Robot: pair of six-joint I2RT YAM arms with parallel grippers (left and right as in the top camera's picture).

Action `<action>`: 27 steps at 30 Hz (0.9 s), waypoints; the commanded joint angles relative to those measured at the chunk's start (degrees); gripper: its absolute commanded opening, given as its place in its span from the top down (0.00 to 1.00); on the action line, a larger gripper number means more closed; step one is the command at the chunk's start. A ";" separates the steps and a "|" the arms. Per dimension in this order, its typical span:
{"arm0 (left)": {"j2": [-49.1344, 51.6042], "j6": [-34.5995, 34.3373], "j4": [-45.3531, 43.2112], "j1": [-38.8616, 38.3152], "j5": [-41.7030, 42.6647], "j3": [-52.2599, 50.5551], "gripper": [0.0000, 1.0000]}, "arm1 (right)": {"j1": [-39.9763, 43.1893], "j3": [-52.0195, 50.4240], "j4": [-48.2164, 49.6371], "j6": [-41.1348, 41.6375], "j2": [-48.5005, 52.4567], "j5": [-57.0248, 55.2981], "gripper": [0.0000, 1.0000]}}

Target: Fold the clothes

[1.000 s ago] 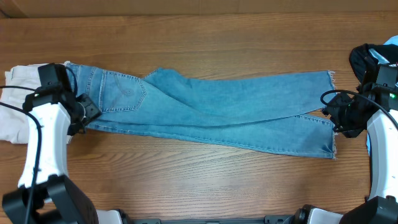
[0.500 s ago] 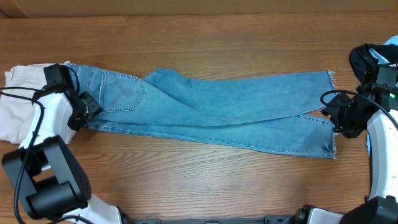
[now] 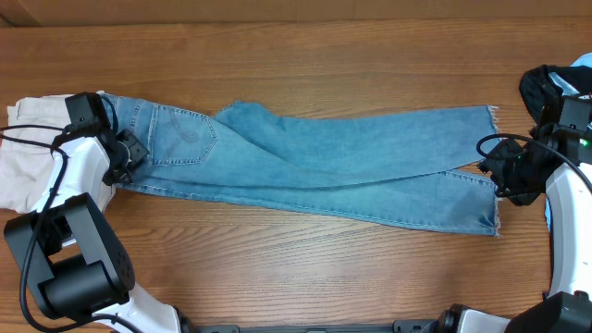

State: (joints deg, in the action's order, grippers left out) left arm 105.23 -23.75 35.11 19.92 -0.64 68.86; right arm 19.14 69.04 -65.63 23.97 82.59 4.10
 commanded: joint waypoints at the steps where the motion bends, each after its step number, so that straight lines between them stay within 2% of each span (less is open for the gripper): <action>1: 0.50 1.53 -0.76 -0.13 0.02 -0.15 0.92 | 0.48 -0.04 0.17 -0.11 -0.20 0.09 0.44; 2: 0.50 1.90 -0.74 -0.11 0.02 -0.15 0.96 | 0.48 -0.04 0.22 -0.11 -0.20 0.09 0.44; 10: -1.29 4.52 2.05 -0.11 0.26 0.02 0.96 | 0.48 -0.04 0.44 0.04 -0.20 0.07 0.44; 15: -10.32 5.70 3.98 -0.31 11.63 3.02 0.96 | 0.48 -0.04 0.74 0.07 -0.20 0.07 0.44; 18: -15.72 1.51 -5.11 -0.35 13.09 7.30 0.96 | 0.48 -0.04 1.09 0.04 -0.20 0.07 0.44; 22: -15.02 -3.06 -24.13 -0.48 4.09 12.87 0.96 | 0.48 -0.04 0.94 0.02 -0.20 0.07 0.44; 23: -13.94 -5.27 -25.79 -0.42 3.69 14.10 0.88 | 0.48 -0.04 0.76 0.02 -0.20 0.07 0.44; 24: -12.70 -6.88 -25.94 -0.37 4.94 15.45 0.51 | 0.48 -0.04 0.50 -0.07 -0.20 0.07 0.44; 25: -11.21 -6.88 -24.50 -0.35 7.89 16.98 0.00 | 0.48 -0.04 0.35 -0.20 -0.20 0.00 0.44; 27: -8.94 -6.86 -18.36 -0.44 11.56 18.91 0.00 | 0.48 -0.04 0.00 -0.22 -0.20 -0.15 0.44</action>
State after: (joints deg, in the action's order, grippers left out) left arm 92.03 -27.27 12.47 19.29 7.53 86.61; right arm 19.16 68.99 -65.65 23.99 82.59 4.10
